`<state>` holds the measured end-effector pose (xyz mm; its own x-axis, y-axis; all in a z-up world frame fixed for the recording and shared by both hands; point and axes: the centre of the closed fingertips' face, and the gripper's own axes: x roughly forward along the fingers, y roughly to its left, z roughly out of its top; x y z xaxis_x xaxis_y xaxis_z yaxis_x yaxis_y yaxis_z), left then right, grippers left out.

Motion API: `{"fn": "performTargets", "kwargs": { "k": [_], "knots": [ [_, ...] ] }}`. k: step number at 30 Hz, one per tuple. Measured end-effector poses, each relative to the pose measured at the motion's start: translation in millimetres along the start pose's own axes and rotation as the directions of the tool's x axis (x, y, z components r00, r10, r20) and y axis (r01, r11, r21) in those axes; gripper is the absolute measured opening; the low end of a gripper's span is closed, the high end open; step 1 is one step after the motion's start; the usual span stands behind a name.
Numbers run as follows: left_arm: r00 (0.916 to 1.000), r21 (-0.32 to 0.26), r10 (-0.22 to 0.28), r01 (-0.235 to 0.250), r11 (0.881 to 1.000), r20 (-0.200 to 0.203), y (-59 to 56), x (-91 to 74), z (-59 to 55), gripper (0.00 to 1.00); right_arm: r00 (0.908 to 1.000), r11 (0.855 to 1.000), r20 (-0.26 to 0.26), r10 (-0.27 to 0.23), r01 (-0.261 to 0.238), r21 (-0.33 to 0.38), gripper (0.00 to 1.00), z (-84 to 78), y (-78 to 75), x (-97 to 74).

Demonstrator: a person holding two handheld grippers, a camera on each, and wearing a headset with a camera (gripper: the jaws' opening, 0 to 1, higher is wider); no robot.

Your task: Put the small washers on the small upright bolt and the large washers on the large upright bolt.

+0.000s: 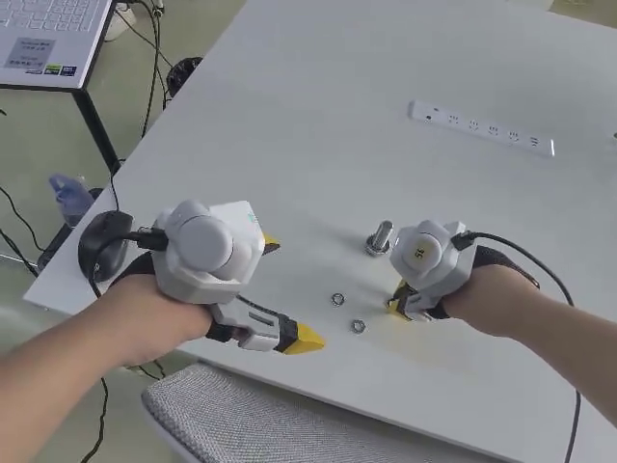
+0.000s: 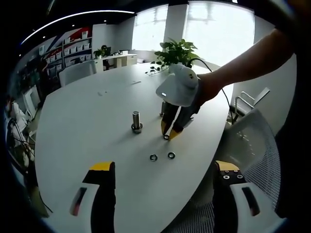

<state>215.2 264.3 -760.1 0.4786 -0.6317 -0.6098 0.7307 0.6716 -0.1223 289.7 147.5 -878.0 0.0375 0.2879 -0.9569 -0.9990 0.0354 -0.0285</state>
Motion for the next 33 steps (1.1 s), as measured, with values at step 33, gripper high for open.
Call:
{"fn": "performTargets", "kwargs": {
  "k": [33],
  "knots": [
    [0.9998,0.001,0.019,-0.019,1.0,-0.007,3.5,-2.1,2.8,0.8,0.9998,0.998,-0.016,0.009,-0.008,0.061,0.12,-5.5,-6.6,-20.2]
  ]
}}
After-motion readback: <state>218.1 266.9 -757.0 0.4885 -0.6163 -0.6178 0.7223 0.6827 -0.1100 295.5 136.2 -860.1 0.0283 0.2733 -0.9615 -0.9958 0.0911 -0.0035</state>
